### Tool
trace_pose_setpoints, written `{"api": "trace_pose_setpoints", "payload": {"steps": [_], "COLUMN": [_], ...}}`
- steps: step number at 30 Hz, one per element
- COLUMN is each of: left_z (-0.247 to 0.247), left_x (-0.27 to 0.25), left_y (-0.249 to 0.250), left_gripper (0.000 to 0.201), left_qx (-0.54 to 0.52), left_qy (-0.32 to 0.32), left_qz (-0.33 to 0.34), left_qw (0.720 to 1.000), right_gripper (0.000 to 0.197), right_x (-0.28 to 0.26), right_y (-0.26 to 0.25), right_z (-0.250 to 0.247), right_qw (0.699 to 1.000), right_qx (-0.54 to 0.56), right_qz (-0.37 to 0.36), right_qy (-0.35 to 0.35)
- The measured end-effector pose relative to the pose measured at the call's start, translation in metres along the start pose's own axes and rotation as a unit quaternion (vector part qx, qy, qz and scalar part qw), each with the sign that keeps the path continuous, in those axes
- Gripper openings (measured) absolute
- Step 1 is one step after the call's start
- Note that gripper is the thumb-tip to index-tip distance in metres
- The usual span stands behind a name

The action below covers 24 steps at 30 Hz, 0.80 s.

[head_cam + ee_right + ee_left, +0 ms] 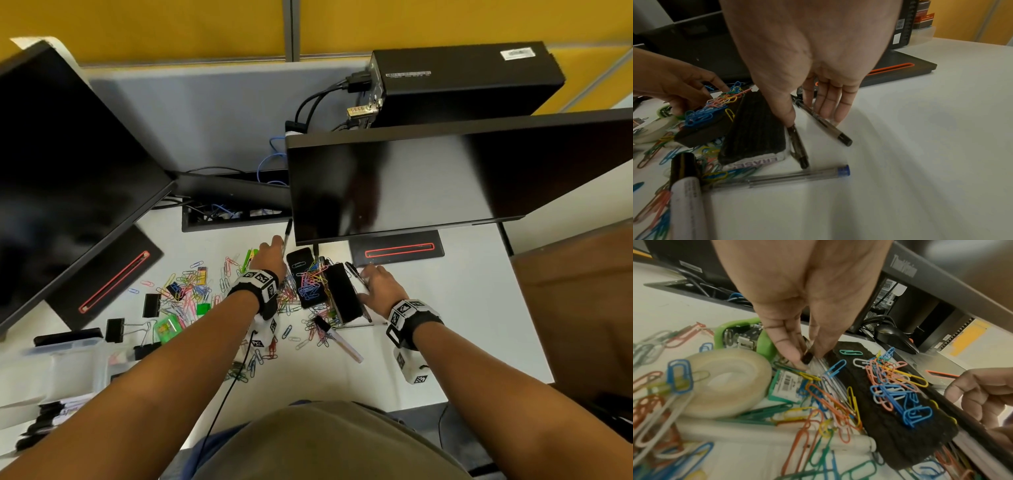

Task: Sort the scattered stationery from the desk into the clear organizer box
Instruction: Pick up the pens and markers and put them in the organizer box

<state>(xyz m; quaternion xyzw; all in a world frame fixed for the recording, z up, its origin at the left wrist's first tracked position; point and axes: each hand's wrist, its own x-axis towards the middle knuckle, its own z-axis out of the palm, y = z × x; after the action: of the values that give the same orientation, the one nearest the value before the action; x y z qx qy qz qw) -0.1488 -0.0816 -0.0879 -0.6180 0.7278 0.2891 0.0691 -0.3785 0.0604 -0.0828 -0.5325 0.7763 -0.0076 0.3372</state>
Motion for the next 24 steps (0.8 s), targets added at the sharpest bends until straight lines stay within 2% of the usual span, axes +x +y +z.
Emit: {"api": "trace_pose_setpoints", "payload": {"steps": [5, 14, 19, 24], "left_z": [0.002, 0.002, -0.001, -0.009], "left_x": [0.0, -0.001, -0.001, -0.004], "left_y": [0.005, 0.009, 0.009, -0.001], "left_gripper": [0.035, 0.033, 0.028, 0.019], "left_qx": [0.017, 0.032, -0.005, -0.052], "left_qy": [0.002, 0.01, 0.018, 0.037], "left_qz": [-0.019, -0.043, -0.059, -0.047], "left_qw": [1.0, 0.999, 0.998, 0.997], "right_gripper": [0.045, 0.028, 0.027, 0.027], "right_x": [-0.004, -0.005, -0.002, -0.002], "right_y": [-0.006, -0.02, -0.021, -0.018], "right_z": [0.004, 0.011, 0.007, -0.001], "right_qw": [1.0, 0.996, 0.996, 0.997], "right_qx": [-0.019, -0.052, -0.052, -0.035], "right_qz": [0.016, 0.069, 0.074, 0.076], "right_qy": [-0.003, -0.005, -0.018, 0.002]}}
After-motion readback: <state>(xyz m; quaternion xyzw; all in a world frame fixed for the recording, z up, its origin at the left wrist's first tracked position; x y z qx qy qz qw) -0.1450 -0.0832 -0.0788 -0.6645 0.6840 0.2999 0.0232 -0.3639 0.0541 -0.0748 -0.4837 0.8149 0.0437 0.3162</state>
